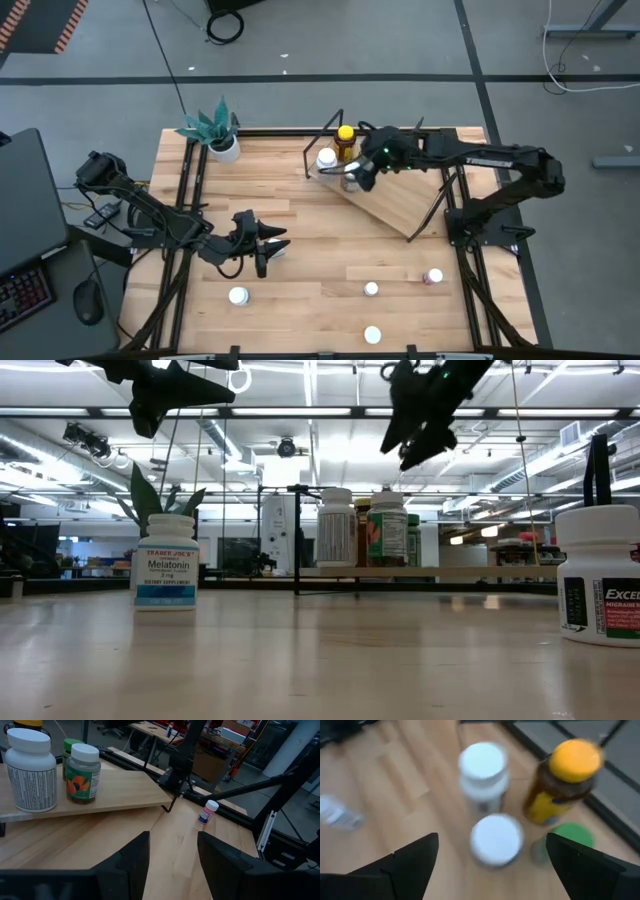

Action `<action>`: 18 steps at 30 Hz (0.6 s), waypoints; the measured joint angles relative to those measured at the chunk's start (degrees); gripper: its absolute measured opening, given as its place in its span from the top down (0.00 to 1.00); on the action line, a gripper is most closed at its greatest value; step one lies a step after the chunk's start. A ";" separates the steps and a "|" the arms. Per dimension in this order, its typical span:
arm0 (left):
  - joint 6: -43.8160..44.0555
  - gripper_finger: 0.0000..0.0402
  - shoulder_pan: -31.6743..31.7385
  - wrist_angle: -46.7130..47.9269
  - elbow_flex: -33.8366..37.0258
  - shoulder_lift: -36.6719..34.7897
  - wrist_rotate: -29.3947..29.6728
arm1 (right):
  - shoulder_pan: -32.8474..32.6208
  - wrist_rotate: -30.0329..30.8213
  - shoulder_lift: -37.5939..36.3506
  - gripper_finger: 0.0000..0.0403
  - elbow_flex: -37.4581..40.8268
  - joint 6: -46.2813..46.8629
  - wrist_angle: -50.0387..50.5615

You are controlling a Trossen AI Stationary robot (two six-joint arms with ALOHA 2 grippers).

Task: Pick and place medicine bottles onto shelf by color
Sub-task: Put the white and black pill bottle on the shelf

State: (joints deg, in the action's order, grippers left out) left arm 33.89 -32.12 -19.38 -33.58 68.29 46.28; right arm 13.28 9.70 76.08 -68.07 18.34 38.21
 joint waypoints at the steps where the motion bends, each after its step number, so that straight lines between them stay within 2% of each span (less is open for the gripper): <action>1: 0.00 0.57 0.00 0.00 0.00 0.00 0.00 | -1.04 -0.99 -0.49 0.06 0.00 0.58 0.99; 6: 0.23 0.57 0.00 0.00 0.00 0.00 0.00 | -9.56 -3.67 -0.63 0.07 0.00 2.71 5.15; 12: 1.39 0.57 0.00 0.03 0.00 0.00 0.00 | -22.40 -3.05 2.37 0.07 0.00 5.61 5.29; 18: 1.44 0.57 0.03 1.76 0.02 0.00 0.00 | -32.26 -2.82 6.66 0.07 0.00 9.16 5.07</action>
State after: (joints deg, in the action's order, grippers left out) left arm 35.33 -32.09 -17.62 -33.56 68.29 46.28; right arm -18.98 6.89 82.74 -68.07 27.51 43.27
